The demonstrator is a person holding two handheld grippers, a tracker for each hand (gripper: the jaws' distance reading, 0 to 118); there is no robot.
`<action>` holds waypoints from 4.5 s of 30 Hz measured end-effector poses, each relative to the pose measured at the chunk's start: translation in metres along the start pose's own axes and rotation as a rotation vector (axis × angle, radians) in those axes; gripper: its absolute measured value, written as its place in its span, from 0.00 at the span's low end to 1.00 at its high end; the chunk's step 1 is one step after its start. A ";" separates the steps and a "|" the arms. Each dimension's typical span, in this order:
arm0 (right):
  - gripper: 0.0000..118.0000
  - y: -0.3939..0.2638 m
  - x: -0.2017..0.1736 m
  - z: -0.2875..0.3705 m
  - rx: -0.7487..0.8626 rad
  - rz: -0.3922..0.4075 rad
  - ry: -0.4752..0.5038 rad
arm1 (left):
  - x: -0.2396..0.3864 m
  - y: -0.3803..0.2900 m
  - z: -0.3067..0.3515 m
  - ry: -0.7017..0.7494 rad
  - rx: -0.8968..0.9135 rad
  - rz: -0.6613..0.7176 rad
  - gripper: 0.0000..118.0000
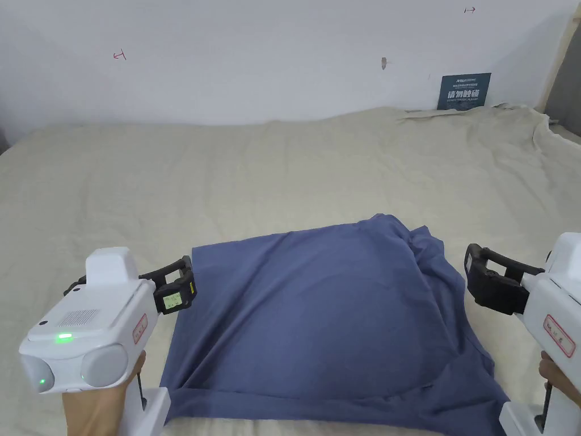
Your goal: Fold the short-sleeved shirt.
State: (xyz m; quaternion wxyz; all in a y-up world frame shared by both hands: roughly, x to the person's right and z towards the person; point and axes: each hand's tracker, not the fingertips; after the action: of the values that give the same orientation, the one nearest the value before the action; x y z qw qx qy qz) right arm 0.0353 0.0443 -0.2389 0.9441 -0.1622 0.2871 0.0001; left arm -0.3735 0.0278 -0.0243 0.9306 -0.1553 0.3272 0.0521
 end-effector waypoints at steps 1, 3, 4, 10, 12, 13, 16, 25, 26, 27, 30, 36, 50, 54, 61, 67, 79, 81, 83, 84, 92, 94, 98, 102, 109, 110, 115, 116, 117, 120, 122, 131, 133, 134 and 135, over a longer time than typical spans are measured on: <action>0.79 0.000 -0.001 0.000 0.011 0.003 -0.011 | 0.002 -0.001 0.001 -0.008 0.007 0.000 0.85; 0.69 -0.001 -0.004 0.000 0.030 0.008 -0.019 | 0.004 -0.005 0.004 -0.020 0.034 -0.009 0.69; 0.55 -0.001 -0.005 0.001 0.036 0.018 -0.016 | 0.006 -0.007 0.006 -0.027 0.044 -0.018 0.58; 0.00 0.000 -0.013 0.003 0.066 0.055 -0.032 | 0.011 -0.008 0.005 -0.087 0.021 0.004 0.00; 0.00 0.001 -0.019 0.006 0.075 0.075 -0.047 | 0.013 -0.009 0.004 -0.076 0.008 -0.003 0.00; 0.00 0.002 -0.019 0.007 0.076 0.087 -0.049 | 0.014 -0.010 0.003 -0.074 0.005 -0.013 0.00; 0.00 0.006 -0.023 0.010 0.077 0.090 -0.041 | 0.014 -0.010 0.002 -0.076 -0.038 -0.032 0.00; 0.00 0.004 -0.024 0.012 0.048 0.079 -0.023 | -0.009 -0.049 -0.020 -0.094 -0.426 0.036 0.00; 0.00 0.003 -0.025 0.012 0.043 0.077 -0.021 | -0.013 -0.056 -0.021 -0.084 -0.459 0.058 0.00; 0.00 0.002 -0.024 0.011 0.039 0.076 -0.019 | -0.017 -0.063 -0.023 -0.084 -0.484 0.084 0.00; 0.00 0.000 -0.025 0.011 0.028 0.080 -0.015 | -0.023 -0.077 -0.020 -0.085 -0.590 0.128 0.24; 0.00 -0.009 -0.021 0.006 0.002 0.071 -0.007 | -0.034 -0.109 -0.024 0.000 -0.657 0.076 0.73; 0.00 -0.028 -0.010 0.005 -0.087 0.051 -0.016 | -0.040 -0.138 -0.034 -0.024 -0.757 0.072 0.17; 0.00 -0.046 0.003 -0.001 -0.224 0.020 -0.004 | -0.038 -0.134 -0.030 -0.033 -0.727 0.066 0.07; 0.71 -0.112 0.028 -0.018 -0.499 -0.026 -0.011 | -0.047 -0.127 -0.028 -0.051 -0.684 0.084 0.06; 0.79 -0.131 0.023 -0.003 -0.596 -0.004 -0.054 | -0.042 -0.114 -0.022 -0.058 -0.669 0.075 0.06; 0.13 -0.158 0.025 -0.010 -0.663 0.012 -0.020 | -0.041 -0.116 -0.025 -0.059 -0.677 0.070 0.06; 0.04 -0.156 0.027 -0.009 -0.660 0.008 -0.008 | -0.042 -0.117 -0.025 -0.059 -0.676 0.078 0.06; 0.02 -0.149 0.028 -0.005 -0.657 -0.006 -0.004 | -0.041 -0.116 -0.022 -0.060 -0.677 0.085 0.06; 0.02 -0.145 0.029 -0.002 -0.643 -0.018 0.001 | -0.041 -0.116 -0.022 -0.061 -0.677 0.088 0.06; 0.02 -0.109 0.038 -0.007 -0.466 -0.024 0.051 | -0.047 -0.096 -0.021 -0.081 -0.630 0.140 0.06; 0.02 -0.090 0.035 -0.011 -0.420 -0.005 0.062 | -0.048 -0.085 -0.023 -0.085 -0.603 0.138 0.06; 0.02 -0.060 0.032 -0.035 -0.351 0.026 0.077 | -0.051 -0.062 -0.033 -0.090 -0.556 0.128 0.06; 0.02 -0.044 0.029 -0.073 -0.337 0.055 0.082 | -0.047 -0.048 -0.058 -0.090 -0.542 0.092 0.06; 0.02 -0.046 0.028 -0.145 -0.386 0.090 0.062 | -0.033 -0.040 -0.117 -0.079 -0.552 0.017 0.06; 0.02 -0.047 0.028 -0.155 -0.394 0.092 0.054 | -0.033 -0.042 -0.129 -0.075 -0.558 0.006 0.06; 0.02 -0.050 0.032 -0.196 -0.466 0.071 0.022 | -0.029 -0.055 -0.173 -0.066 -0.604 -0.037 0.06; 0.02 -0.054 0.033 -0.205 -0.482 0.078 0.006 | -0.028 -0.058 -0.181 -0.066 -0.609 -0.044 0.06; 0.02 -0.058 0.035 -0.212 -0.501 0.085 -0.014 | -0.027 -0.062 -0.188 -0.067 -0.618 -0.050 0.06; 0.02 -0.065 0.035 -0.223 -0.550 0.071 -0.060 | -0.018 -0.068 -0.201 -0.064 -0.649 -0.066 0.06; 0.02 -0.075 0.040 -0.231 -0.570 0.039 -0.074 | -0.013 -0.071 -0.206 -0.057 -0.659 -0.080 0.06; 0.03 -0.100 0.042 -0.235 -0.620 0.049 -0.120 | 0.000 -0.072 -0.205 -0.053 -0.712 -0.113 0.13; 0.04 -0.090 0.041 -0.227 -0.594 0.028 -0.116 | 0.000 -0.065 -0.199 -0.075 -0.696 -0.099 0.20; 0.07 -0.084 0.041 -0.222 -0.577 0.017 -0.117 | -0.002 -0.062 -0.199 -0.073 -0.682 -0.094 0.31; 0.21 -0.080 0.040 -0.221 -0.559 0.006 -0.108 | -0.003 -0.059 -0.197 -0.065 -0.663 -0.087 0.54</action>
State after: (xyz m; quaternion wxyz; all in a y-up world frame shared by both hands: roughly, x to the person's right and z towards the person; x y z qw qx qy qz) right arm -0.0434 -0.1030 -0.4090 0.8768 -0.4150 0.2255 0.0905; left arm -0.4805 -0.0912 -0.1529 0.8408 -0.4617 0.2555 0.1211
